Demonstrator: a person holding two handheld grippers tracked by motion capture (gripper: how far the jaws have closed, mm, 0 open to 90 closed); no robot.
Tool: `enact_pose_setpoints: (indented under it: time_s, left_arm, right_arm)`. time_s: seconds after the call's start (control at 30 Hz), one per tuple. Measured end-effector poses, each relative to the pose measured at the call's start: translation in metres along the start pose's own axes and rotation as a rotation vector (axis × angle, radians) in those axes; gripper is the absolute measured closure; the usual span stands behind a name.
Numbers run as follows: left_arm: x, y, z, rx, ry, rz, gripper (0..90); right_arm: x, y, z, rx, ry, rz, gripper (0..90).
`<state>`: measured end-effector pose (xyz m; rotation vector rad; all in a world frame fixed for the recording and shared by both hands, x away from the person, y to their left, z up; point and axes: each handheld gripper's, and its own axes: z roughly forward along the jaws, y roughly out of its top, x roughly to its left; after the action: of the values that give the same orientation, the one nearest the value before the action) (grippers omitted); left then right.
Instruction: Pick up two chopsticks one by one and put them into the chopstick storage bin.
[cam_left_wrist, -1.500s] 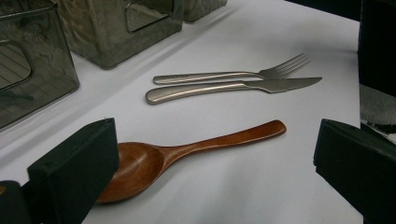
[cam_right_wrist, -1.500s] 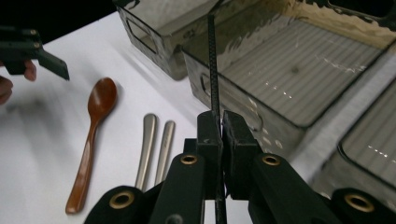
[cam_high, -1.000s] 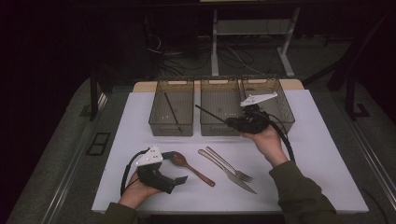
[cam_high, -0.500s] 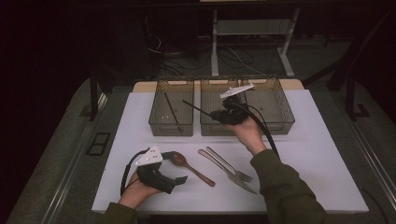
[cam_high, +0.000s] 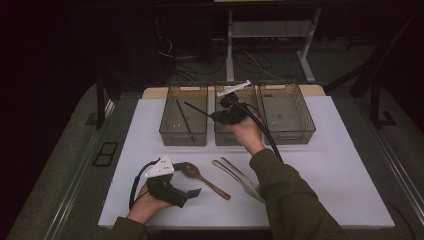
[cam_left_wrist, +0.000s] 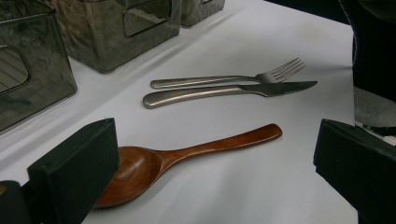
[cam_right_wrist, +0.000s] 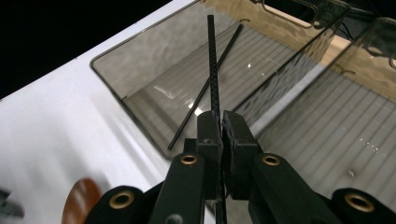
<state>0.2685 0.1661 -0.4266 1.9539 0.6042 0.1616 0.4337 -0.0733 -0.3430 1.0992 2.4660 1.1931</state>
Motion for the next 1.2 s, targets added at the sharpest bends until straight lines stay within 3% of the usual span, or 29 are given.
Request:
enact_pose_setpoints:
  time_s: [0.3,0.73,0.97,1.2]
  left_arm:
    - [0.001,0.000,0.000,-0.001,-0.007,0.005,0.0]
    - [0.001,0.001,0.000,-0.011,-0.013,-0.002,0.0]
    - [0.001,0.001,0.000,-0.014,-0.019,-0.007,0.0]
    - [0.001,0.001,0.000,-0.012,-0.021,-0.007,0.0]
  right_arm:
    - [0.006,0.022,0.030,0.027,-0.033,0.014,85.3]
    - [0.009,0.040,0.070,0.078,-0.058,0.042,85.2]
    - [0.011,0.044,0.089,0.098,-0.075,0.060,85.0]
    - [0.016,0.044,0.098,0.099,-0.078,0.036,83.9]
